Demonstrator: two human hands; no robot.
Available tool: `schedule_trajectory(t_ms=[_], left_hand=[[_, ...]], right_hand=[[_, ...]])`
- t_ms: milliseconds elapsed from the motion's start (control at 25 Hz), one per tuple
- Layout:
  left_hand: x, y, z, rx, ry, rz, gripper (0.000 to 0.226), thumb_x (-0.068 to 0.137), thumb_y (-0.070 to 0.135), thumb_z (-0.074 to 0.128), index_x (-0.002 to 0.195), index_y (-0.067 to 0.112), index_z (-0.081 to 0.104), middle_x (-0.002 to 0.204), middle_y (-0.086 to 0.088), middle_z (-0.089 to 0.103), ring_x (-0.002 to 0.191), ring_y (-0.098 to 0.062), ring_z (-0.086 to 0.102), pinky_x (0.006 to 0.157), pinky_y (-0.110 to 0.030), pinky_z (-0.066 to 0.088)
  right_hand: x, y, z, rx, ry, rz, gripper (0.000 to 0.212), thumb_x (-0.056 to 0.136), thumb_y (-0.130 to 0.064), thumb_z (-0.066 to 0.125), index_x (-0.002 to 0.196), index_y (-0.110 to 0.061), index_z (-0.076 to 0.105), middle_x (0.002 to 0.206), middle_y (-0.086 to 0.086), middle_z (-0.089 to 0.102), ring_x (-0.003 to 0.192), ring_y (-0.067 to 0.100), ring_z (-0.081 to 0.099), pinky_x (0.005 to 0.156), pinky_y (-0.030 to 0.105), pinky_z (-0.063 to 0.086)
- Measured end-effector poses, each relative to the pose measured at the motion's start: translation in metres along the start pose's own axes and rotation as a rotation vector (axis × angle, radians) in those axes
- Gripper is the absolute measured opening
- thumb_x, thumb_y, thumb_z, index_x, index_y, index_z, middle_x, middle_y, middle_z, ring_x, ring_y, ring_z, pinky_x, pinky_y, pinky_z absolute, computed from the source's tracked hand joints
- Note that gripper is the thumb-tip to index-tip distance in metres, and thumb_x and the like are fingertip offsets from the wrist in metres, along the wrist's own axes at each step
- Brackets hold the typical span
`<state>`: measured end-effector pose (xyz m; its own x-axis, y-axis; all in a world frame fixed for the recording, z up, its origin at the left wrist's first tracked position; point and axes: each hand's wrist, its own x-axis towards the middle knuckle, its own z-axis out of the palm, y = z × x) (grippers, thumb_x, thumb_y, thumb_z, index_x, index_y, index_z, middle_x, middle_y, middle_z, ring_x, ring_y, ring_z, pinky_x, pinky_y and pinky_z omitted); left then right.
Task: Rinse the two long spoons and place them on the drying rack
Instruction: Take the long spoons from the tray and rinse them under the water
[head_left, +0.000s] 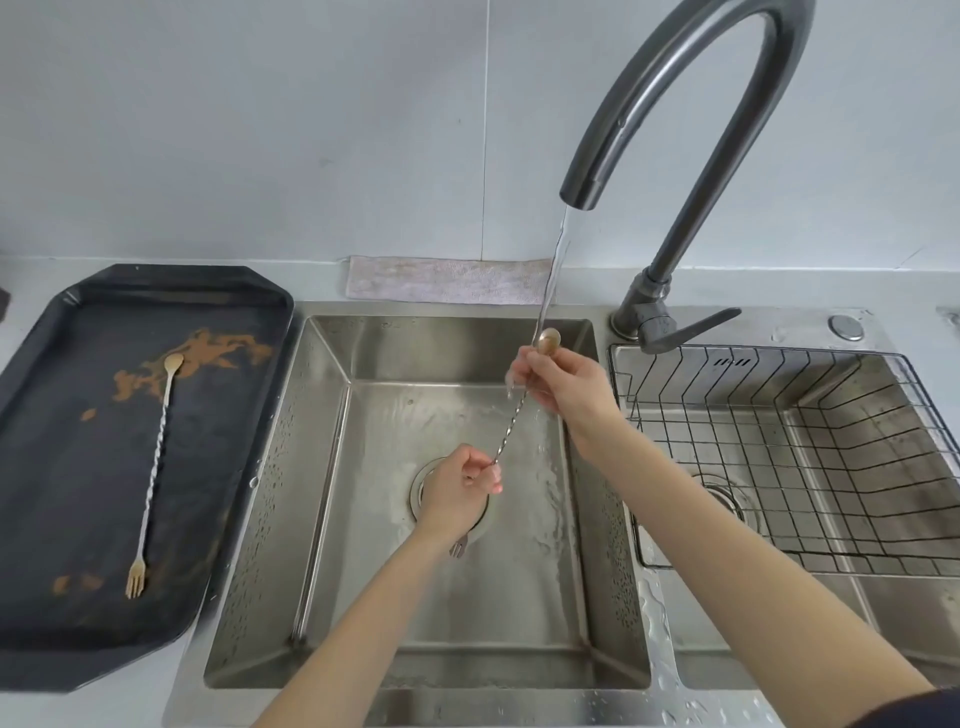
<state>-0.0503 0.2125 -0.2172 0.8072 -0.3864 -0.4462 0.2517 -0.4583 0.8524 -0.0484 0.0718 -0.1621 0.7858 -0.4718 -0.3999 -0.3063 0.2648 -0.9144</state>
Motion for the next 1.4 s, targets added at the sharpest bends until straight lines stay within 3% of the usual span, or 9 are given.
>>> schedule_trajectory(t_ms=[120, 320, 440, 760, 880, 1000, 1200, 1320, 1400], left_hand=[[0.0, 0.002, 0.001, -0.015, -0.023, 0.005, 0.026, 0.09, 0.007, 0.051, 0.069, 0.021, 0.048, 0.073, 0.006, 0.059, 0.059, 0.003, 0.063, 0.079, -0.026, 0.047], [0.001, 0.009, 0.001, -0.066, 0.013, 0.018, 0.025, 0.091, 0.009, 0.05, 0.071, 0.024, 0.048, 0.073, 0.005, 0.06, 0.066, -0.009, 0.062, 0.084, -0.031, 0.047], [0.002, 0.012, 0.001, -0.093, 0.017, 0.013, 0.023, 0.091, 0.015, 0.052, 0.071, 0.026, 0.049, 0.073, 0.004, 0.06, 0.063, -0.009, 0.06, 0.074, -0.031, 0.047], [0.006, 0.019, 0.0, -0.115, 0.011, 0.047, 0.024, 0.091, 0.014, 0.051, 0.069, 0.024, 0.051, 0.07, 0.003, 0.062, 0.065, -0.011, 0.063, 0.053, -0.019, 0.041], [0.005, 0.017, -0.001, -0.136, 0.003, 0.046, 0.022, 0.091, 0.013, 0.052, 0.071, 0.023, 0.052, 0.067, 0.003, 0.062, 0.062, -0.009, 0.063, 0.052, -0.019, 0.041], [0.003, 0.016, -0.004, -0.148, -0.031, 0.057, 0.017, 0.09, 0.014, 0.053, 0.075, 0.02, 0.054, 0.068, 0.004, 0.063, 0.054, 0.003, 0.063, 0.057, -0.021, 0.044], [0.001, 0.019, -0.004, -0.171, -0.06, 0.044, 0.012, 0.091, 0.012, 0.051, 0.081, 0.012, 0.056, 0.07, 0.002, 0.063, 0.05, 0.008, 0.062, 0.059, -0.021, 0.044], [-0.002, 0.022, -0.004, -0.136, -0.115, 0.059, 0.018, 0.093, 0.012, 0.046, 0.08, 0.016, 0.058, 0.072, 0.004, 0.064, 0.053, 0.012, 0.062, 0.065, -0.021, 0.045], [-0.001, 0.023, -0.004, -0.057, -0.13, 0.103, 0.024, 0.095, 0.013, 0.042, 0.079, 0.02, 0.058, 0.073, 0.007, 0.064, 0.055, 0.014, 0.061, 0.066, -0.018, 0.045]], right_hand=[[0.005, -0.013, -0.002, 0.066, -0.002, -0.031, 0.016, 0.094, -0.011, 0.052, 0.084, -0.014, 0.064, 0.085, 0.002, 0.067, 0.074, 0.007, 0.066, 0.072, 0.016, 0.054], [0.008, -0.013, 0.005, 0.01, -0.033, -0.07, 0.016, 0.096, -0.014, 0.049, 0.104, -0.012, 0.063, 0.094, 0.002, 0.068, 0.078, 0.004, 0.066, 0.077, 0.017, 0.053], [0.006, -0.008, 0.006, -0.034, -0.043, -0.076, 0.024, 0.096, -0.012, 0.049, 0.116, -0.003, 0.06, 0.085, -0.005, 0.068, 0.067, -0.002, 0.068, 0.069, 0.013, 0.055], [0.006, -0.024, 0.011, -0.082, -0.045, -0.167, 0.022, 0.1, -0.017, 0.039, 0.112, -0.015, 0.057, 0.08, -0.002, 0.068, 0.059, -0.002, 0.068, 0.06, 0.014, 0.055], [0.003, -0.023, 0.011, -0.073, -0.052, -0.161, 0.017, 0.098, -0.019, 0.044, 0.097, -0.017, 0.061, 0.08, -0.002, 0.069, 0.061, -0.001, 0.069, 0.064, 0.017, 0.056], [0.005, -0.033, 0.008, -0.066, -0.027, -0.128, 0.03, 0.099, -0.029, 0.04, 0.083, -0.019, 0.063, 0.076, 0.001, 0.07, 0.063, 0.005, 0.07, 0.062, 0.017, 0.057], [0.002, -0.029, 0.009, -0.019, -0.097, -0.199, 0.027, 0.098, -0.006, 0.041, 0.122, -0.006, 0.055, 0.092, 0.0, 0.066, 0.081, 0.006, 0.067, 0.082, 0.021, 0.054], [-0.004, -0.035, 0.008, 0.02, -0.083, -0.191, 0.018, 0.096, -0.009, 0.048, 0.101, -0.014, 0.064, 0.084, -0.002, 0.068, 0.072, 0.003, 0.07, 0.073, 0.019, 0.057], [-0.006, -0.041, 0.007, -0.026, -0.09, -0.171, 0.021, 0.097, -0.019, 0.047, 0.09, -0.022, 0.066, 0.084, -0.003, 0.07, 0.074, 0.005, 0.07, 0.081, 0.027, 0.056]])
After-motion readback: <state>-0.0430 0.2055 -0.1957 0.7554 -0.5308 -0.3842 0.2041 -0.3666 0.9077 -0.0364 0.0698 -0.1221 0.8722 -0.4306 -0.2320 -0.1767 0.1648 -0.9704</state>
